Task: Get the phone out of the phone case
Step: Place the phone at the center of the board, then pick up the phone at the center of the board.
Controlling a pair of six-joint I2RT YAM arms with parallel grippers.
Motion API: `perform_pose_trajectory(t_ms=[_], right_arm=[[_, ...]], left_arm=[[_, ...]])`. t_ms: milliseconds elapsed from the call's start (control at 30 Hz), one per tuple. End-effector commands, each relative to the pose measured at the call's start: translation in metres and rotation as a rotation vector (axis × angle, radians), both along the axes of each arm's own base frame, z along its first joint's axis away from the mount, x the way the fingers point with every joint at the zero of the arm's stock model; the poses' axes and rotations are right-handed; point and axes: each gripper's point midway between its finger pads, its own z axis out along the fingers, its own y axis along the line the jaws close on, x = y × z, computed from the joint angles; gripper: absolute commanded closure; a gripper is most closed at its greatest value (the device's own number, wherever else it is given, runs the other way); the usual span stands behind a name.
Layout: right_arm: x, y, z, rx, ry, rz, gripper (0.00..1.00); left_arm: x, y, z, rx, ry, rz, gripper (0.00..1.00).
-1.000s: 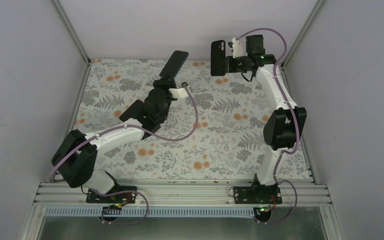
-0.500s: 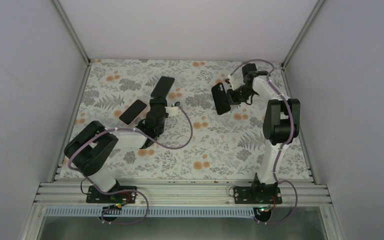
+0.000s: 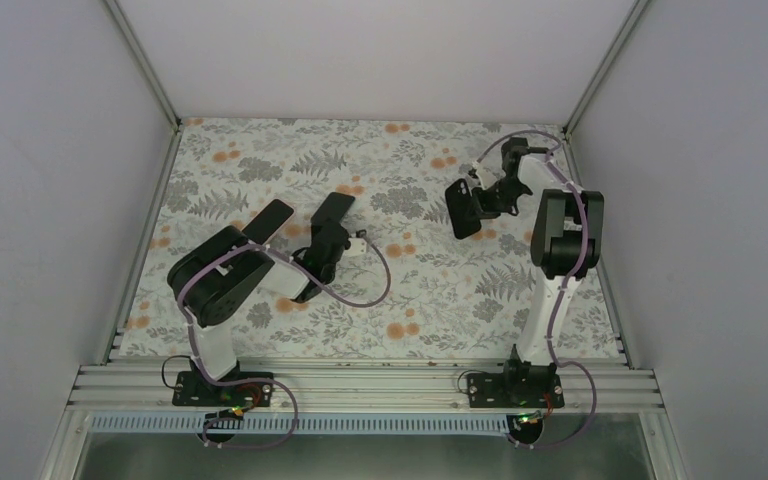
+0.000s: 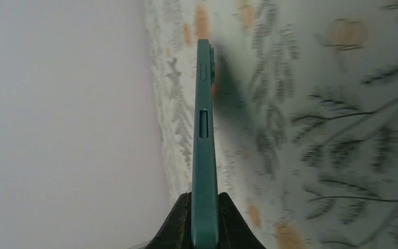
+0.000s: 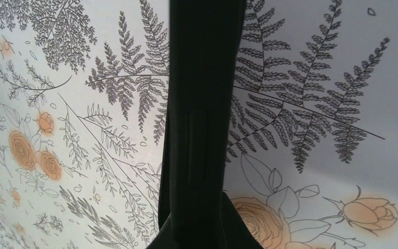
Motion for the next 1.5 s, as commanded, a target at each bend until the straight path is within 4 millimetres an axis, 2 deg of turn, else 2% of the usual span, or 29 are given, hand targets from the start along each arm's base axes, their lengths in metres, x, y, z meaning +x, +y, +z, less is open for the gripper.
perform_pose_trajectory(t_ms=[0, 100, 133, 167, 267, 367, 433, 500, 567, 633, 667, 733, 833, 933, 1033, 1133, 1200, 1367, 1467], right_arm=[[-0.002, -0.030, -0.021, -0.069, 0.041, 0.023, 0.96], [-0.001, -0.044, -0.024, -0.070, 0.052, 0.012, 0.96], [0.000, -0.050, -0.026, -0.076, 0.056, 0.007, 0.96], [-0.001, -0.056, -0.027, -0.083, 0.063, 0.001, 0.90], [-0.002, -0.073, -0.029, -0.106, 0.068, 0.000, 0.72], [-0.003, -0.095, -0.027, -0.197, 0.055, 0.017, 0.55], [-0.001, -0.115, -0.018, -0.295, 0.026, 0.028, 0.43], [0.005, -0.143, 0.004, -0.449, -0.043, 0.029, 0.31], [0.011, -0.172, 0.037, -0.631, -0.134, 0.015, 0.16], [0.011, -0.189, 0.070, -0.765, -0.197, 0.010, 0.06], [0.011, -0.190, 0.086, -0.800, -0.228, 0.010, 0.02], [0.011, -0.180, 0.116, -0.802, -0.305, 0.020, 0.00], [0.005, -0.140, 0.148, -0.716, -0.412, 0.065, 0.00], [-0.012, -0.087, 0.160, -0.597, -0.455, 0.140, 0.00], [-0.031, -0.032, 0.159, -0.516, -0.480, 0.215, 0.00], [-0.053, 0.023, 0.154, -0.397, -0.512, 0.313, 0.00], [-0.064, 0.048, 0.153, -0.329, -0.531, 0.353, 0.00], [-0.079, 0.058, 0.158, -0.247, -0.586, 0.343, 0.00], [-0.090, 0.062, 0.162, -0.199, -0.603, 0.341, 0.00]], left_arm=[[-0.001, -0.014, -0.010, -0.026, 0.041, -0.008, 0.94], [-0.008, -0.020, -0.018, -0.021, 0.085, -0.014, 0.94], [-0.012, -0.026, -0.021, -0.030, 0.113, -0.034, 0.92], [-0.016, -0.030, -0.024, -0.030, 0.138, -0.047, 0.86], [-0.034, -0.040, -0.040, -0.034, 0.277, -0.102, 0.51], [-0.064, -0.046, -0.055, -0.052, 0.480, -0.158, 0.27], [-0.083, -0.049, -0.057, -0.062, 0.582, -0.191, 0.02], [-0.098, -0.057, -0.045, -0.106, 0.688, -0.210, 0.00], [-0.109, -0.068, -0.018, -0.183, 0.771, -0.226, 0.00], [-0.116, -0.077, 0.014, -0.242, 0.815, -0.246, 0.00], [-0.116, -0.078, 0.030, -0.267, 0.815, -0.248, 0.00], [-0.111, -0.078, 0.066, -0.335, 0.805, -0.254, 0.00], [-0.088, -0.057, 0.109, -0.448, 0.761, -0.203, 0.00], [-0.051, -0.015, 0.134, -0.515, 0.634, -0.081, 0.00], [-0.021, 0.031, 0.142, -0.525, 0.513, 0.038, 0.00], [0.003, 0.086, 0.131, -0.538, 0.476, 0.214, 0.00], [0.014, 0.118, 0.116, -0.533, 0.463, 0.322, 0.00], [0.022, 0.188, 0.063, -0.417, 0.415, 0.527, 0.00], [0.030, 0.215, 0.042, -0.395, 0.395, 0.609, 0.00]])
